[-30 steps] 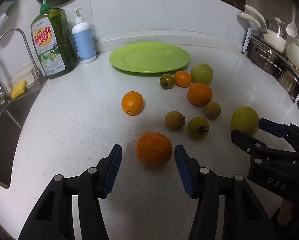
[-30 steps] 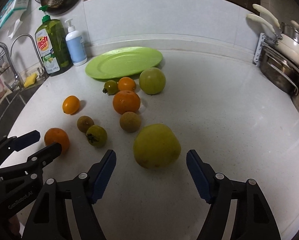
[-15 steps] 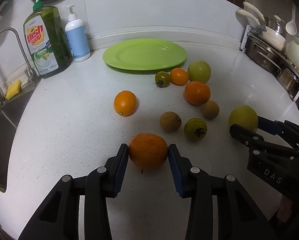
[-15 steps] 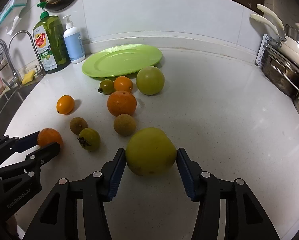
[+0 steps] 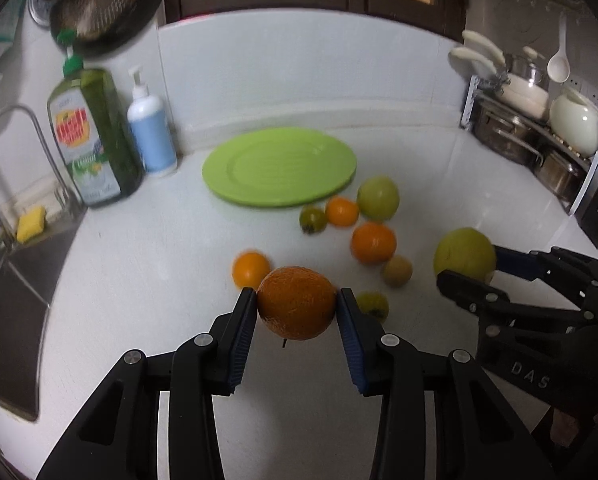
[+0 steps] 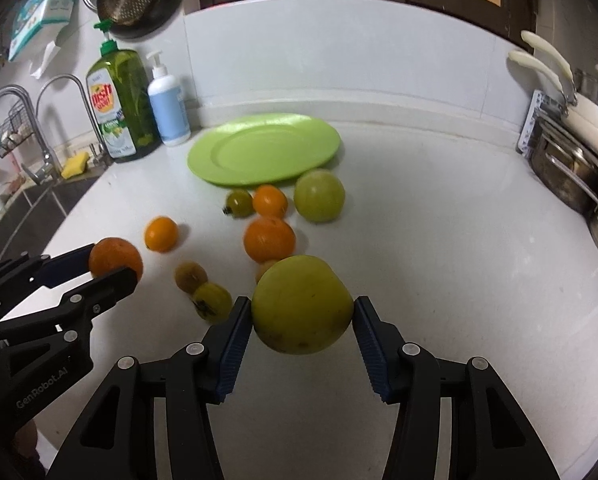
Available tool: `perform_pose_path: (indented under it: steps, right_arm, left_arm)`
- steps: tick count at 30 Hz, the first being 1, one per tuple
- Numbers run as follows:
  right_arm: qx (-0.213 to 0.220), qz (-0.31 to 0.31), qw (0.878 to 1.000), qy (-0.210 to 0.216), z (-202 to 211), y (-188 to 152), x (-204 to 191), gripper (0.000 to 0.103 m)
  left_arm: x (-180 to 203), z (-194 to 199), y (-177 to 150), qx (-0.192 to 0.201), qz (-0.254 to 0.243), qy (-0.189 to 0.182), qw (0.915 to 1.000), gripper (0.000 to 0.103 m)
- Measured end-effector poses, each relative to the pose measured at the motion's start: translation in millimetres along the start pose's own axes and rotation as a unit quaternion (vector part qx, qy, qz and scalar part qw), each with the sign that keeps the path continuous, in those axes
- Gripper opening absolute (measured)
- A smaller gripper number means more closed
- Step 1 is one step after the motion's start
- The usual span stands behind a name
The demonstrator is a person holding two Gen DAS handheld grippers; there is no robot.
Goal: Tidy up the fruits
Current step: 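Carry the orange with the left tool while the right tool carries the pomelo onto the green plate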
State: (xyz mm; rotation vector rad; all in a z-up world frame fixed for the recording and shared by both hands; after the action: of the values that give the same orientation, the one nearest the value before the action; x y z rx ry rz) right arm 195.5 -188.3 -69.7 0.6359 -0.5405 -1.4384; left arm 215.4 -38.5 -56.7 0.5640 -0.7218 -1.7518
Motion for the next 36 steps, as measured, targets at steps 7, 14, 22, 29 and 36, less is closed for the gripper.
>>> perform_pose_path:
  steps: [7, 14, 22, 29, 36]
  right_arm:
    - [0.022, -0.002, 0.999, 0.025, 6.4, 27.8, -7.9, 0.053]
    - [0.048, -0.001, 0.998, 0.049, -1.9, 72.1, -15.7, 0.053]
    - [0.062, 0.018, 0.997, 0.051, -24.9, 118.0, -18.9, 0.053]
    - [0.044, 0.031, 0.997, 0.051, -63.5, 149.1, -15.6, 0.053]
    - [0.006, 0.036, 0.998, 0.054, -109.0, 162.2, -9.2, 0.053]
  left_arm:
    - [-11.2, 9.6, 32.9, 0.032, -0.015, -0.001, 0.9994, 0.04]
    - [-27.8, 2.4, 67.7, 0.046, -0.019, -0.002, 0.9987, 0.04]
    - [-43.8, -28.5, 105.1, 0.04, -0.025, -0.01, 0.9988, 0.04]
    - [-57.2, -76.6, 128.9, 0.011, -0.022, -0.025, 0.9994, 0.04]
    - [-63.5, -126.2, 137.8, -0.027, -0.024, -0.04, 0.9985, 0.04]
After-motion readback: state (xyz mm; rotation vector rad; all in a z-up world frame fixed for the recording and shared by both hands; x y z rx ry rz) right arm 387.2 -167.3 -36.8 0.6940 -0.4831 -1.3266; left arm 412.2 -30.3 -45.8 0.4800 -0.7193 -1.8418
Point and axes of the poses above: each gripper's, at about its wrist camera, not at the fingertips, and z roughly against the way its jaws point, x to its right, y to its top, the point moved 2 cm from there along -z, roughly the way its jaws point
